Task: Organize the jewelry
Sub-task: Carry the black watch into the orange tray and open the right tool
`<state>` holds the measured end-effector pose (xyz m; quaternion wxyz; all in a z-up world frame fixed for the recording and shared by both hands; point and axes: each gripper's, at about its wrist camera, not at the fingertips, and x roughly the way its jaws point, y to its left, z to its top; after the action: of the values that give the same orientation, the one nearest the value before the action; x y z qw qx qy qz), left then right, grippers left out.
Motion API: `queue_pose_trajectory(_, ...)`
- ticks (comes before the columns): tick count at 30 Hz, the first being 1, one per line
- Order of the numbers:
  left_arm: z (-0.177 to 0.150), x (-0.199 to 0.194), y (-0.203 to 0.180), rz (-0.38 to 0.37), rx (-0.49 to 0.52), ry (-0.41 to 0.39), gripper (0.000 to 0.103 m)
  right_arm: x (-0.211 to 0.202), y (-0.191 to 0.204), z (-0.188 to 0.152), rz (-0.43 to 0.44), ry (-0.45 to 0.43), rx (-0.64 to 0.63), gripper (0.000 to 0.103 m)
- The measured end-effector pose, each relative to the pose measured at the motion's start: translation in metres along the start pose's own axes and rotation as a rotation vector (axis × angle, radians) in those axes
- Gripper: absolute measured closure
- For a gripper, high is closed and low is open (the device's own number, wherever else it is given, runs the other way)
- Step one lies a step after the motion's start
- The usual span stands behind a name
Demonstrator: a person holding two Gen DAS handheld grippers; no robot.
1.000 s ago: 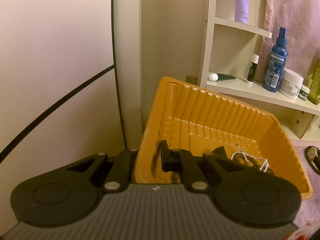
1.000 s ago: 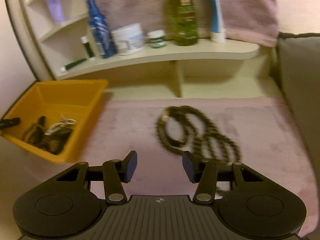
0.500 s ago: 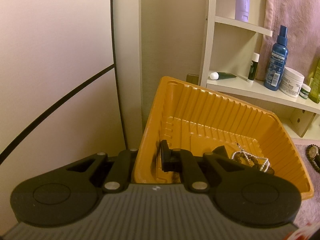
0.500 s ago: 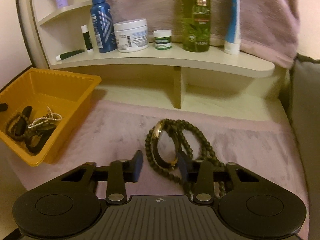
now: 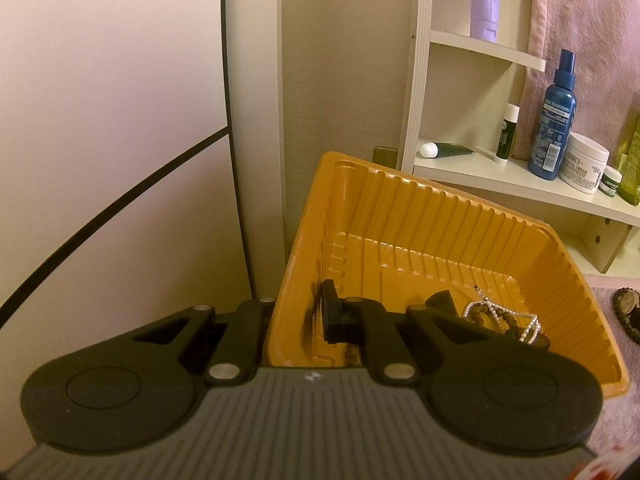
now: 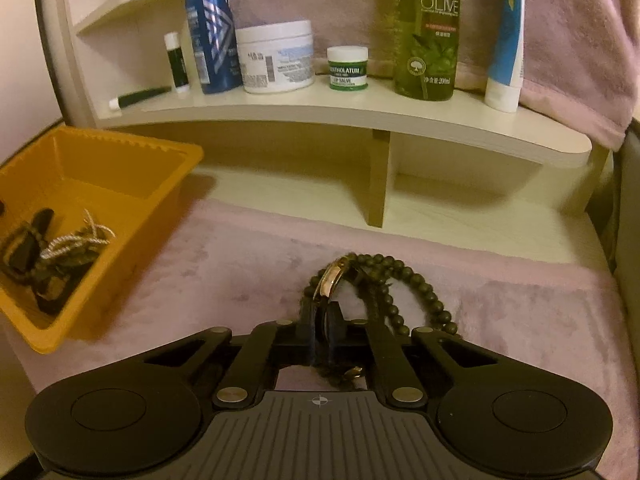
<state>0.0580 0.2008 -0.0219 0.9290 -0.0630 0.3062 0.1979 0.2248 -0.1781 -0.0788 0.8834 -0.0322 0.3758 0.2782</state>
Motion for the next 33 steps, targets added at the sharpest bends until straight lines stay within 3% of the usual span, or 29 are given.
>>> queue_pose_trajectory(7,-0.001,0.0,0.0,0.001,0.002,0.0,0.094,-0.036,0.01,0.017,0.059,-0.083,0.065,0.098)
queue_pose_trajectory(13,-0.002,0.0,0.0,-0.001,-0.001,-0.002,0.094,-0.053,0.059,0.037,0.21,-0.12,-0.015,0.098)
queue_pose_trajectory(23,-0.002,-0.003,0.001,-0.018,-0.007,-0.011,0.094,-0.018,0.169,0.051,0.446,-0.047,-0.156,0.098)
queue_pose_trajectory(33,-0.003,-0.004,0.005,-0.028,-0.014,-0.014,0.095,0.026,0.206,0.05,0.453,0.021,-0.187,0.097)
